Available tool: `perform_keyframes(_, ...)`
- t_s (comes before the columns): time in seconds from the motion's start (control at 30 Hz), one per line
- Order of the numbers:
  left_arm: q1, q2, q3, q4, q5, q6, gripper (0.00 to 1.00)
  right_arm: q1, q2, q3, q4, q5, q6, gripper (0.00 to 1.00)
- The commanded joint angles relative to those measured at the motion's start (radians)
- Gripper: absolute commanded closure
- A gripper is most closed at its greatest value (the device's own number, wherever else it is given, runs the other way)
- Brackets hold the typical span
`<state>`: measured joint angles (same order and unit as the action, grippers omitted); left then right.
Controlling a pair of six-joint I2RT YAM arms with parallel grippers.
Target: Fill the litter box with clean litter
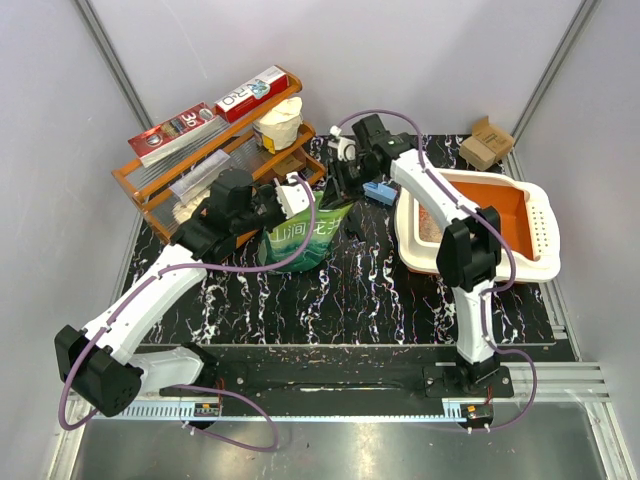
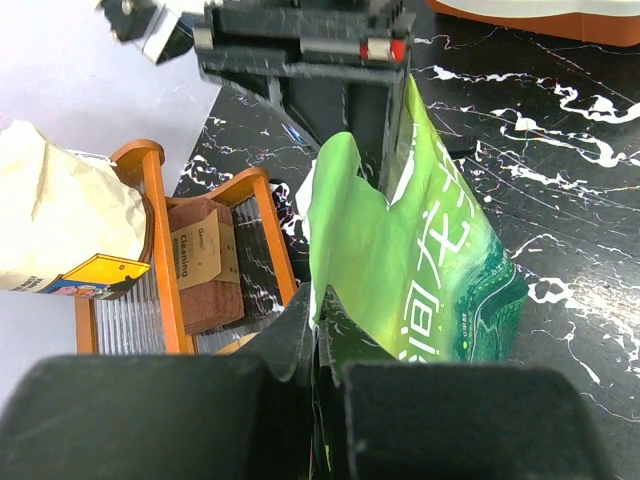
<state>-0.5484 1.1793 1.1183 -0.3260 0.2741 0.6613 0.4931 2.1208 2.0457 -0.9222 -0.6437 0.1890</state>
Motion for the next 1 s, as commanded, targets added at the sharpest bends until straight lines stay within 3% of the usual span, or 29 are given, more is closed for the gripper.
perform_keyframes(0.0,-0.002,-0.030,0.032,0.143,0.000,0.017,1.00,-0.126,-0.001,0.030,0.052,-0.293,0.079,1.00)
perform_keyframes(0.13,-0.002,-0.026,0.060,0.140,0.000,-0.018,1.00,-0.232,-0.022,-0.093,0.267,-0.589,0.321,1.00)
perform_keyframes(0.2,-0.001,-0.023,0.071,0.121,0.004,-0.016,1.00,-0.249,-0.028,-0.192,0.457,-0.724,0.510,1.00)
perform_keyframes(0.27,-0.002,-0.020,0.077,0.107,0.010,-0.009,1.00,-0.254,-0.042,-0.290,0.659,-0.767,0.683,1.00)
perform_keyframes(0.33,-0.002,-0.018,0.081,0.084,0.010,-0.003,1.00,-0.254,-0.044,-0.326,0.735,-0.792,0.745,1.00)
perform_keyframes(0.7,-0.002,-0.033,0.087,0.053,-0.044,0.029,1.00,-0.384,-0.134,-0.358,0.792,-0.761,0.807,1.00)
perform_keyframes(0.97,-0.001,-0.026,0.103,0.050,-0.047,0.026,1.00,-0.389,-0.231,-0.528,0.806,-0.725,0.767,1.00)
